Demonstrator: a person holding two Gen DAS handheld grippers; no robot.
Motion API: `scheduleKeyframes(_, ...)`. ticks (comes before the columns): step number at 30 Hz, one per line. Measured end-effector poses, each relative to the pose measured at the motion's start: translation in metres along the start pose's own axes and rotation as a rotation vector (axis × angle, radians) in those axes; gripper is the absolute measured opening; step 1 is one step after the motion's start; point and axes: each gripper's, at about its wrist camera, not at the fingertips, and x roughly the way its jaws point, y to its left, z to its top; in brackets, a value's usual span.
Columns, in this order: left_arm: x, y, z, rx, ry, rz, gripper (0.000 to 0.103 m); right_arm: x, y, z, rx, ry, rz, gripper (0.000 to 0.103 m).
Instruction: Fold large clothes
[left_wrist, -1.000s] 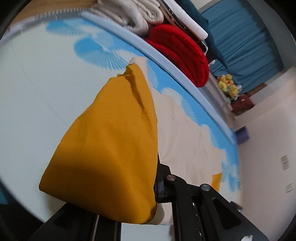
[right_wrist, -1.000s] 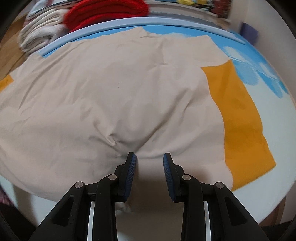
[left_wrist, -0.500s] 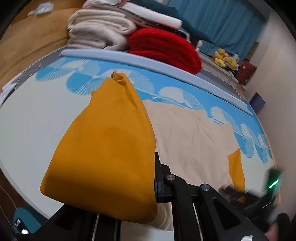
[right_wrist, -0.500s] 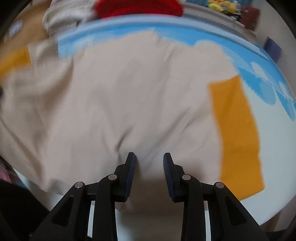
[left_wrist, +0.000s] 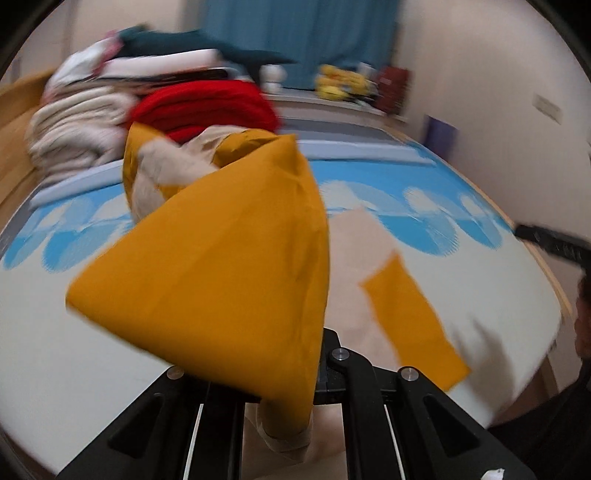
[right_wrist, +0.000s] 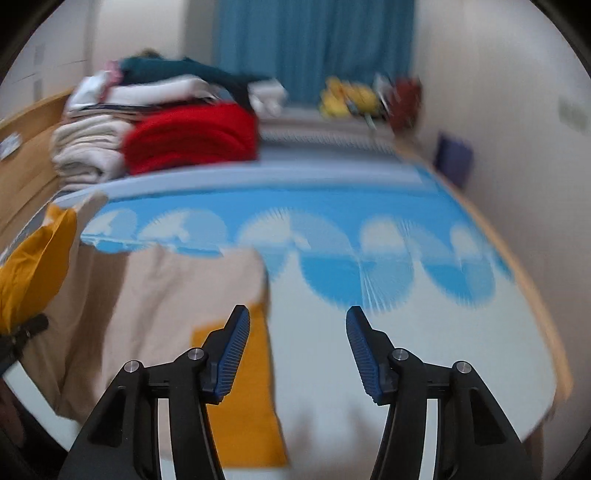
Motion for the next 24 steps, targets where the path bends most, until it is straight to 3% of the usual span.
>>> scheduleKeyframes(5, 0.062, -0.076, -0.024, 0.179, 0.197, -0.154, 0.011, -0.004, -0.021, -0.009, 0.021, 0.003, 0.005, 0.055)
scheduleKeyframes(8, 0.093, -0.091, -0.047, 0.196, 0.342, -0.215, 0.030, 0.000, -0.021, -0.021, -0.019, 0.040, 0.008, 0.055)
scheduleKeyframes(9, 0.095, -0.091, -0.050, 0.196, 0.363, -0.218, 0.042, 0.003, -0.021, -0.022, -0.021, 0.053, 0.019, 0.055)
scheduleKeyframes(12, 0.080, -0.091, -0.049, 0.214, 0.352, -0.261, 0.054, 0.006, -0.023, -0.030, 0.012, 0.090, 0.067, 0.055)
scheduleKeyframes(16, 0.047, -0.070, -0.039, 0.145, 0.325, -0.390, 0.055, 0.018, -0.020, -0.035, 0.095, 0.149, 0.184, 0.056)
scheduleKeyframes(18, 0.031, -0.066, -0.034, 0.121, 0.297, -0.421, 0.055, 0.029, -0.016, -0.038, 0.147, 0.203, 0.268, 0.061)
scheduleKeyframes(22, 0.000, -0.039, -0.028, 0.095, 0.211, -0.368, 0.055, 0.056, 0.007, -0.050, 0.195, 0.339, 0.415, 0.062)
scheduleKeyframes(24, -0.013, -0.021, -0.024, 0.070, 0.188, -0.294, 0.055, 0.069, 0.023, -0.058, 0.194, 0.414, 0.461, 0.063)
